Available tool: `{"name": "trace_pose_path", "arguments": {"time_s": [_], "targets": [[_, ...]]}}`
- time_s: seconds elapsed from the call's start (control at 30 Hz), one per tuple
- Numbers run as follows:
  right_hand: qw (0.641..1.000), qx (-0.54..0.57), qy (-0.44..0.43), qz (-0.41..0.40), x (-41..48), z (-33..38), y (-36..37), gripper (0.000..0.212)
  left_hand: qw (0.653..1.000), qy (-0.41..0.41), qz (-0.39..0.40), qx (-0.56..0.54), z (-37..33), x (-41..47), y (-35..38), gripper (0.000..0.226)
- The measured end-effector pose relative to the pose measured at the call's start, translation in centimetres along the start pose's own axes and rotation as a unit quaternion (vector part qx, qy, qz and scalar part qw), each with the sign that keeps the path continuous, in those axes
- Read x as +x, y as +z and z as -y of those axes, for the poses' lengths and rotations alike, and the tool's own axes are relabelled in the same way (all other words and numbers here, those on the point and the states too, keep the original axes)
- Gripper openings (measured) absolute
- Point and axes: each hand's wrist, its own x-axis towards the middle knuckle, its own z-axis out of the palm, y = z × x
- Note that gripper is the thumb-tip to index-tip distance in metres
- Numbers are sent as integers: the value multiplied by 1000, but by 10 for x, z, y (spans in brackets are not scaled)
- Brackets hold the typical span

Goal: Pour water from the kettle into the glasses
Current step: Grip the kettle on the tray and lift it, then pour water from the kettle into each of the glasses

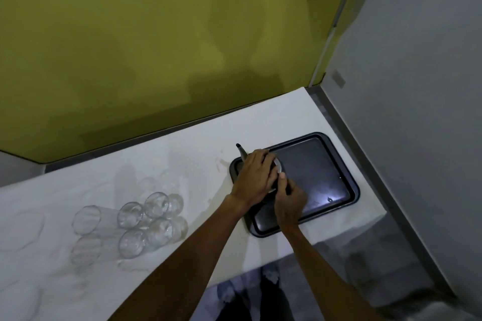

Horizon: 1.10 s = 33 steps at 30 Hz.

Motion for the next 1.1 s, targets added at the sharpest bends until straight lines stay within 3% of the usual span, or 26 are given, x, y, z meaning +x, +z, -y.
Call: {"name": "trace_pose_path", "arguments": {"time_s": [0.17,0.27,0.4,0.57,0.73,0.93,1.1], "targets": [[998,-3,-59,20,13,12,-9,38,999,-35,-14,-4,-3,-6,-1,51],[994,-2,-94,46,16,15,-13,39,999,-38,-36,-5,-1,-13,-5,43],[988,7,-145,61,14,22,-15,37,998,-23,-59,-7,-1,-26,-18,51],[986,16,-144,86,3,33,-9,40,994,-35,-104,-27,-2,-47,-39,52],[978,-6,-164,132,-7,42,5,62,986,-77,-147,-32,2,-71,-60,51],[965,-31,-175,194,-32,74,24,46,972,-133,-192,-36,14,-99,-80,60],[950,-42,-190,242,-37,80,42,54,957,-176,-220,-60,26,-114,-82,54]]}}
